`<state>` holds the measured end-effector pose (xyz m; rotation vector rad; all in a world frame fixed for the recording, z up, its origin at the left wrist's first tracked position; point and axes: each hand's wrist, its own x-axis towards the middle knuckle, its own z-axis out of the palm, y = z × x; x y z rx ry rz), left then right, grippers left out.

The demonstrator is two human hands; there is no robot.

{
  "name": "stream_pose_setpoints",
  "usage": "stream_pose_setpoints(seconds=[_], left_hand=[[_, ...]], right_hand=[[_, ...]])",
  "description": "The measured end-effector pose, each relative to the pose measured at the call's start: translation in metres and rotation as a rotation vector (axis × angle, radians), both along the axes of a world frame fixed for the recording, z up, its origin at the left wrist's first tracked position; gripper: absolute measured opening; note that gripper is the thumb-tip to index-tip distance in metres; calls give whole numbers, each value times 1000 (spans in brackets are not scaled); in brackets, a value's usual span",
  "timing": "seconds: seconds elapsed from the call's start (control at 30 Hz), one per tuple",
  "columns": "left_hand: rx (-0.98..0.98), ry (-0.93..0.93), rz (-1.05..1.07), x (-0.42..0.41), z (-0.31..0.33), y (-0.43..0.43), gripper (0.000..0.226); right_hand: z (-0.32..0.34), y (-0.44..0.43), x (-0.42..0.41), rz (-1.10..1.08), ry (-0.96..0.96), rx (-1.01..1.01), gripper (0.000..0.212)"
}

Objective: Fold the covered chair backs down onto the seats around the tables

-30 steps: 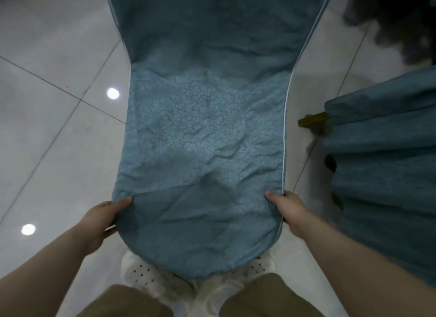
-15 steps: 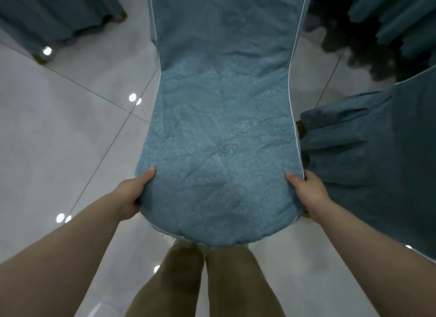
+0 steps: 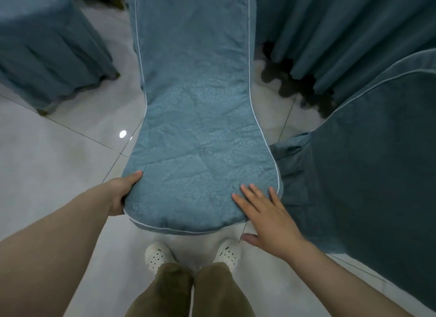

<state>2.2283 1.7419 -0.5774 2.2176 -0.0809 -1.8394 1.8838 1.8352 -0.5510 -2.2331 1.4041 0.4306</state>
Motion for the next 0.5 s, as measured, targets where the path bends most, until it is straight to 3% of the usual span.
stream_pose_setpoints(seconds=[0.23,0.5], left_hand=[[31,19,-11,-18,60,-26,46],[-18,-81,-62,-9,134,-49,46]], right_hand=[[56,-51,1,-45,-105,-180,60],[137,-108,11,92,-59,-197,56]])
